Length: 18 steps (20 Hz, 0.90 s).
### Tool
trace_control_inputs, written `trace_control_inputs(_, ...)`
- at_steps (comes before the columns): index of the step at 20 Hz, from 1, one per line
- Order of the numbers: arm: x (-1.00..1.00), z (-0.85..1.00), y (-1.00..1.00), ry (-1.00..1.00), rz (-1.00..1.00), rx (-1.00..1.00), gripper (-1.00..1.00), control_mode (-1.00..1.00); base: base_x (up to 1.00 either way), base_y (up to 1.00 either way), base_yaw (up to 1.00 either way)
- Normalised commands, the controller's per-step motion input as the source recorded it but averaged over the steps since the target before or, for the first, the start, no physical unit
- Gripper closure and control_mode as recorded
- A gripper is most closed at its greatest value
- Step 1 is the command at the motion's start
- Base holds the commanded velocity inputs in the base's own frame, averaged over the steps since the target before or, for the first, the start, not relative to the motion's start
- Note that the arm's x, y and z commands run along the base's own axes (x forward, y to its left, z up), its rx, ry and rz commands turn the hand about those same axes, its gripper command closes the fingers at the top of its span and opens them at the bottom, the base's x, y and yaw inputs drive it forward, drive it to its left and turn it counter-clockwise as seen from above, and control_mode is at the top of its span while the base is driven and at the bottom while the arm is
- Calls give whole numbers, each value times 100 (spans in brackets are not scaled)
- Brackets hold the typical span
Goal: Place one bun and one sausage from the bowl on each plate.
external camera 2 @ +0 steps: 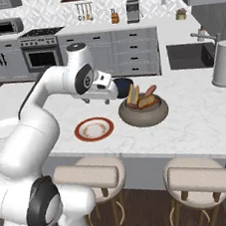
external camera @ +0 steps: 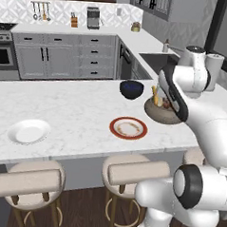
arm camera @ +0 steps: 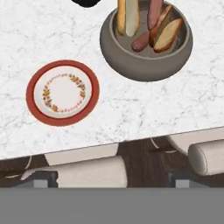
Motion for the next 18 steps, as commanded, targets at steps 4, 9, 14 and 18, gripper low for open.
trace_control_inputs(4, 83, -7, -91, 0, -27, 0, -100, -100, 0, 0, 0)
trace_control_inputs(9, 71, -33, -70, 0, -24, -1, -100, -100, 0, 0, 0)
trace_control_inputs(14, 56, -53, -22, -11, -15, -5, -100, -100, 0, 0, 0)
trace_control_inputs(18, 52, -52, -13, -9, -10, -4, -100, -100, 0, 0, 0)
